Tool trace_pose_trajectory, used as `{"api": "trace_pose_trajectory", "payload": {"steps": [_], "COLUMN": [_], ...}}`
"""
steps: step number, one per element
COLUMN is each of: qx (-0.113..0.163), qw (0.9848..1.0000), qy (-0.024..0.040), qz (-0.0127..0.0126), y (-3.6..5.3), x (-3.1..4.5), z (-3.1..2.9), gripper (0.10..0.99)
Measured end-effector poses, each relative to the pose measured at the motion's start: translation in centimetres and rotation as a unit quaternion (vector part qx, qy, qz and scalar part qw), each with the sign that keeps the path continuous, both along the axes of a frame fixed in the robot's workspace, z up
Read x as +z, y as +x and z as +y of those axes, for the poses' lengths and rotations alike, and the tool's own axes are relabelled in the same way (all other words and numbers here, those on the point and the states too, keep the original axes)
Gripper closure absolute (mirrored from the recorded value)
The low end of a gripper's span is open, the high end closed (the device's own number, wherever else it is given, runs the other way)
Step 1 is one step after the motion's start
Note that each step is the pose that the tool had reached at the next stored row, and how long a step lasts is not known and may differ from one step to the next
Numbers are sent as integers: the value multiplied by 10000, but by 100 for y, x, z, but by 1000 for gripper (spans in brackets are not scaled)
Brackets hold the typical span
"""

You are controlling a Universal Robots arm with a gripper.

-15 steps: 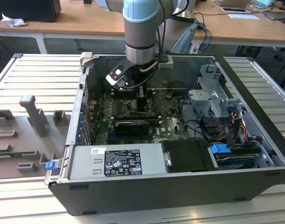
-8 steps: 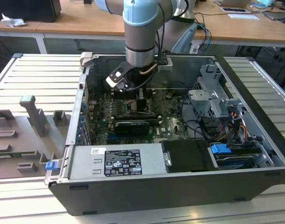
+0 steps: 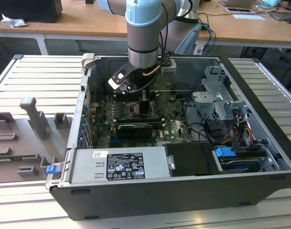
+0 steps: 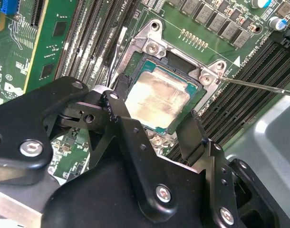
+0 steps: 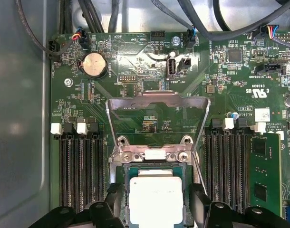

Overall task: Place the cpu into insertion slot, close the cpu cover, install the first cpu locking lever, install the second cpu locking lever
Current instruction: 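Place the cpu into insertion slot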

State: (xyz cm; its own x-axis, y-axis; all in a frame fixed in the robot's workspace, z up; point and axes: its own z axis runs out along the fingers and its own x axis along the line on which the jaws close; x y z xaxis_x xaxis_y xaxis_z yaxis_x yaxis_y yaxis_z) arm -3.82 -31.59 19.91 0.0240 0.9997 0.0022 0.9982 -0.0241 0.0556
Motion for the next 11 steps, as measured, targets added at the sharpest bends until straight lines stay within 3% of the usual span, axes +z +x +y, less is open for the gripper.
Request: {"api": "trace_pose_trajectory", "payload": {"steps": [6, 7, 9, 10, 11], "qx": [-1, -1, 0, 0, 0], "qw": [10000, 10000, 10000, 10000, 10000], "qy": [0, 0, -1, 0, 0], "qz": [6, 10, 23, 28, 44], "y": [0, 0, 3, 5, 8], "x": [53, 62, 82, 90, 108], "z": [0, 0, 0, 0, 0], "gripper": [408, 427, 553, 553, 612]}}
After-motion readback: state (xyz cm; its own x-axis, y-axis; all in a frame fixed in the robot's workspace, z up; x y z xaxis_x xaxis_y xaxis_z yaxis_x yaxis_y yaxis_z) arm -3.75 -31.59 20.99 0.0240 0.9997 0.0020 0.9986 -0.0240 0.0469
